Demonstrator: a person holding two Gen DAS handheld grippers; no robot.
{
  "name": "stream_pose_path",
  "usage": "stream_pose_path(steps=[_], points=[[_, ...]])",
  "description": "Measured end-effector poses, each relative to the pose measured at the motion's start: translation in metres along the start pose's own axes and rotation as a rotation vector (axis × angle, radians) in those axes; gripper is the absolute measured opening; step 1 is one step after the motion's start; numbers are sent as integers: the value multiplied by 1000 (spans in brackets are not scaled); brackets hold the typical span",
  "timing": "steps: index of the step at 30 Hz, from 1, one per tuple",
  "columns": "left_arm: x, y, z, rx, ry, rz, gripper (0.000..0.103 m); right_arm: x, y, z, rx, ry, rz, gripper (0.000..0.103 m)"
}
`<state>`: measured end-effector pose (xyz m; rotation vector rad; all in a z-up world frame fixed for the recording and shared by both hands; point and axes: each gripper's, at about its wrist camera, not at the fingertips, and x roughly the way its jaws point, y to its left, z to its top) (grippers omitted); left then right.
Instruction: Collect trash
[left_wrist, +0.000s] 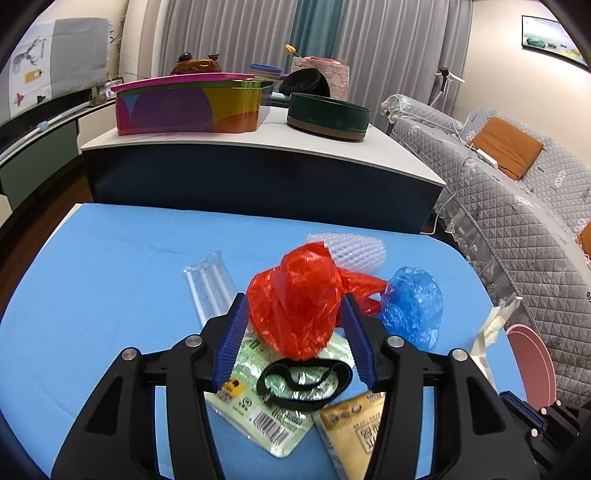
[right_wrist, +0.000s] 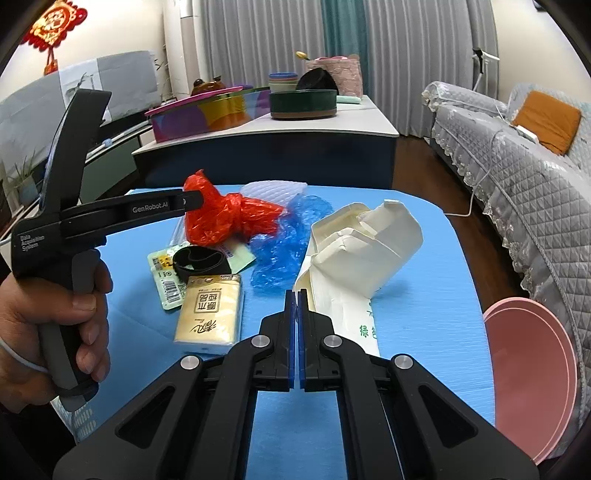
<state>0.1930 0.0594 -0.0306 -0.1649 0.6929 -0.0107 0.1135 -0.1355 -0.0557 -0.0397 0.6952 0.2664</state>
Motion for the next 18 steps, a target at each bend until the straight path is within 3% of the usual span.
stream_pose_path(steps=[9,15,18], points=[[11,2,7,-17,7,-11,51,4,-4,0,5,2,-13,1],[10,-4,10,19,2,-18,27,3,-3,1,4,-1,-18,1],[7,-5,10,31,-7,-8,23,2,-2,0,2,-5,-22,1]])
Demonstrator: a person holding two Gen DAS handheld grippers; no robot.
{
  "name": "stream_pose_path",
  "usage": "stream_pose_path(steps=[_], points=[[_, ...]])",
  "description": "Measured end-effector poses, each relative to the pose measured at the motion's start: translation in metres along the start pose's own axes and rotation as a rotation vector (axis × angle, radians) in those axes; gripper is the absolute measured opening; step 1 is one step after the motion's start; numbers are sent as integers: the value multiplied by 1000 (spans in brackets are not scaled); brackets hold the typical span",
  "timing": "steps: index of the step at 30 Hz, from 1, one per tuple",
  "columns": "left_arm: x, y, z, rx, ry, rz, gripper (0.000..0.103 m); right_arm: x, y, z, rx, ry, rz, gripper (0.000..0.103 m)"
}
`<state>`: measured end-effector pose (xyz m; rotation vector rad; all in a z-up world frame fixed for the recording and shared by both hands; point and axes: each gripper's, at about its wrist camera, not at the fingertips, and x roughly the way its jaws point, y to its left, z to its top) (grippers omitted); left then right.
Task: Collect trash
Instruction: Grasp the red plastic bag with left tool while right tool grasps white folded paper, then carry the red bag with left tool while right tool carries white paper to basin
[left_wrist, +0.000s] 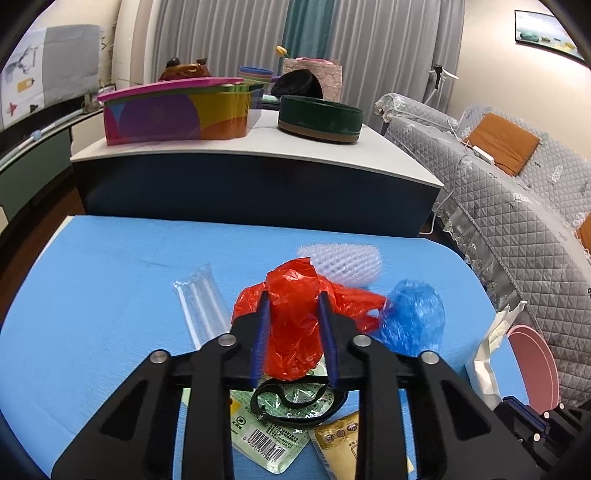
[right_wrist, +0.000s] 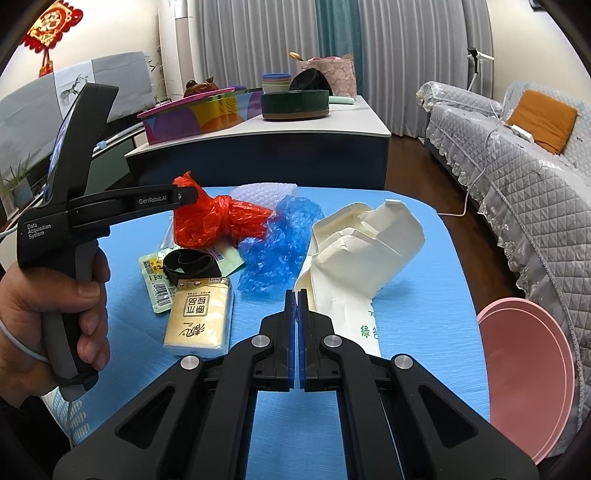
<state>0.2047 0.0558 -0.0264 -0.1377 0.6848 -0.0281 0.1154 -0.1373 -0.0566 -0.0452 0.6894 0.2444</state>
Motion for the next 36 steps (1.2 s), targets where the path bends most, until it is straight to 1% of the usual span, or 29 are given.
stream_pose_path(steps=[5,11,22,36], points=[[-13,2,5,14,-46,43,20,-5,-3,2,1,-12,-8,1],[-32,12,8,-12,-89,58,19,-16,-2,6,-3,-40,-19,1],[-64,22,5,-21,-119,40,19,-42,4,9,-18,-100,-42,1],[-95,-2,-7,16,-135,-10,19,-80,-15,8,23,-167,-87,1]])
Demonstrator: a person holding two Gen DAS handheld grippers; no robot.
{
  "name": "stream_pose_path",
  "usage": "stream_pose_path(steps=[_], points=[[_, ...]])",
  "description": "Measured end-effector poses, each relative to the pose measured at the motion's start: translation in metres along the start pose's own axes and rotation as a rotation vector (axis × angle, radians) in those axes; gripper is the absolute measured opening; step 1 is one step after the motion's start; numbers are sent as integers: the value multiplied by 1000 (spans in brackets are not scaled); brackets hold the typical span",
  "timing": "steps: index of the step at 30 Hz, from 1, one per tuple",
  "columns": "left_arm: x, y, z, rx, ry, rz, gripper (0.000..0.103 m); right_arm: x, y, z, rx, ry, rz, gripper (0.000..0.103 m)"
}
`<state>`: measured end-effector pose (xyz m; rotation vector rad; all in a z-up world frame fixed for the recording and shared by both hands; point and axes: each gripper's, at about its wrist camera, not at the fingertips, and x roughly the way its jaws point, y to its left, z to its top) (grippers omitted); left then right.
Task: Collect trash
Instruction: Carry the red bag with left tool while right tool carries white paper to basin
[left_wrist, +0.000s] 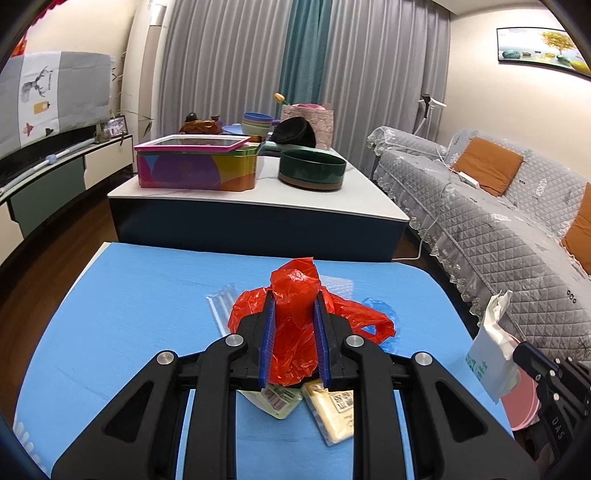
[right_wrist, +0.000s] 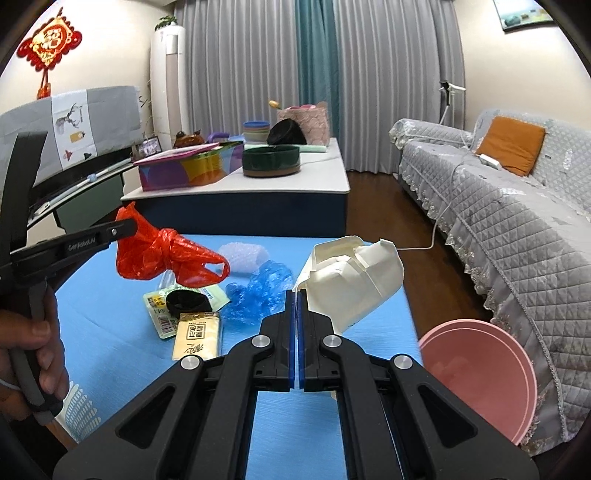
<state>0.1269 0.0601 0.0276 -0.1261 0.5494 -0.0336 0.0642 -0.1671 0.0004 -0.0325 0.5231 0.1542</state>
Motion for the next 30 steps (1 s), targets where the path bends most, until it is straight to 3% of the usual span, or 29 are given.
stream_pose_path(steps=[12,30], points=[[-7,-37,-7,45,5,-51,19,-31,-34,-5,51,-36,-53,1],[1,-100,-13,111,17,-134,19,-45,-89,-10,132,-48,-130,1]])
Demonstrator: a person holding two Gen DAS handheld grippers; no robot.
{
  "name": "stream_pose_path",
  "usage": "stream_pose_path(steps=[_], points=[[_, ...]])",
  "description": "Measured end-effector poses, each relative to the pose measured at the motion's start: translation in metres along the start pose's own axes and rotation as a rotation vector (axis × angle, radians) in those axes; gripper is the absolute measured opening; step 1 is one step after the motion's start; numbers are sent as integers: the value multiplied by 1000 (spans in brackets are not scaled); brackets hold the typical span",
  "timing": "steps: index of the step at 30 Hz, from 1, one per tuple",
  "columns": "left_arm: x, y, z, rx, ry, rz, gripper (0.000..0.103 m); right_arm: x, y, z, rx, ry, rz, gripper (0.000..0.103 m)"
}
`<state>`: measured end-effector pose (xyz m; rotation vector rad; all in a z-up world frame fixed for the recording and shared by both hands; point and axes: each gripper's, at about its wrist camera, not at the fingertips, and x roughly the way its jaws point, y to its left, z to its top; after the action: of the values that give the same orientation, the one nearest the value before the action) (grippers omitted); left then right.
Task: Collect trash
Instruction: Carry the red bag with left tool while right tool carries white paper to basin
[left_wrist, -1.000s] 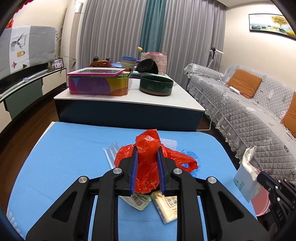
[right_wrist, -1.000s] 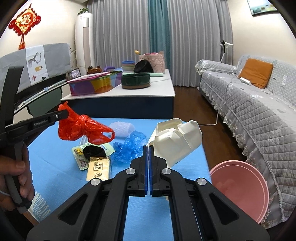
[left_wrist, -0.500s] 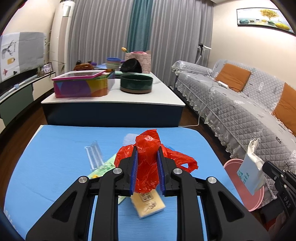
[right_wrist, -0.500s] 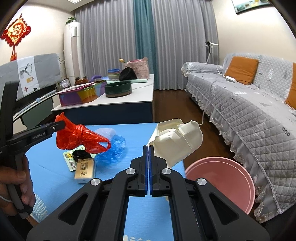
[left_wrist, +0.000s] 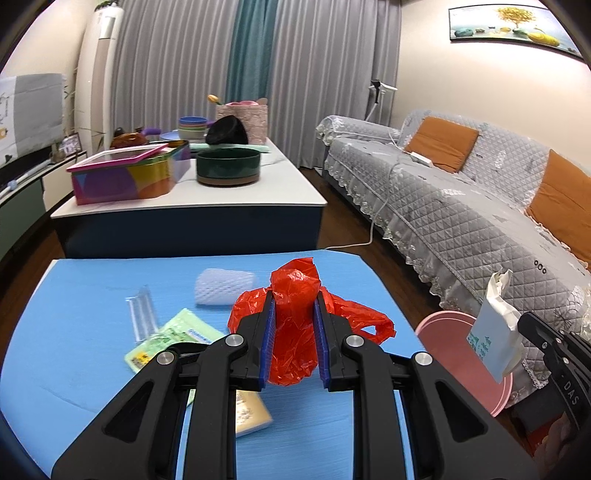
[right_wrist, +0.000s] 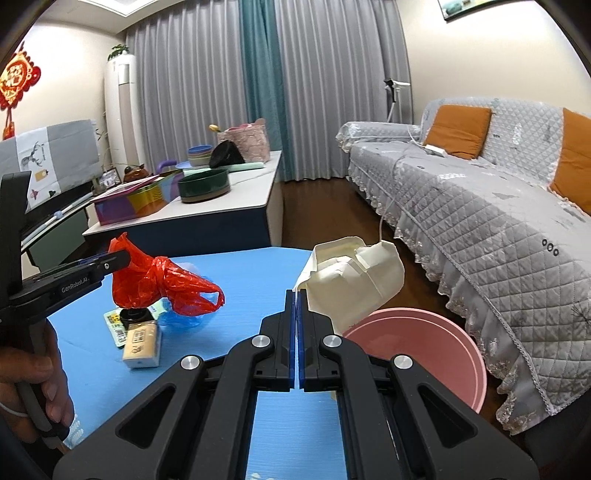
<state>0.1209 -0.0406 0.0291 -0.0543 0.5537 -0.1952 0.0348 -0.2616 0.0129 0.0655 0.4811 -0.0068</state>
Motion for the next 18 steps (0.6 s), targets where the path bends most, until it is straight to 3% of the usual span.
stream_pose_path(steps=[18], points=[[19,-72,-6,67,24,-112,19,-9,-77,0,104,-2,-106,1]])
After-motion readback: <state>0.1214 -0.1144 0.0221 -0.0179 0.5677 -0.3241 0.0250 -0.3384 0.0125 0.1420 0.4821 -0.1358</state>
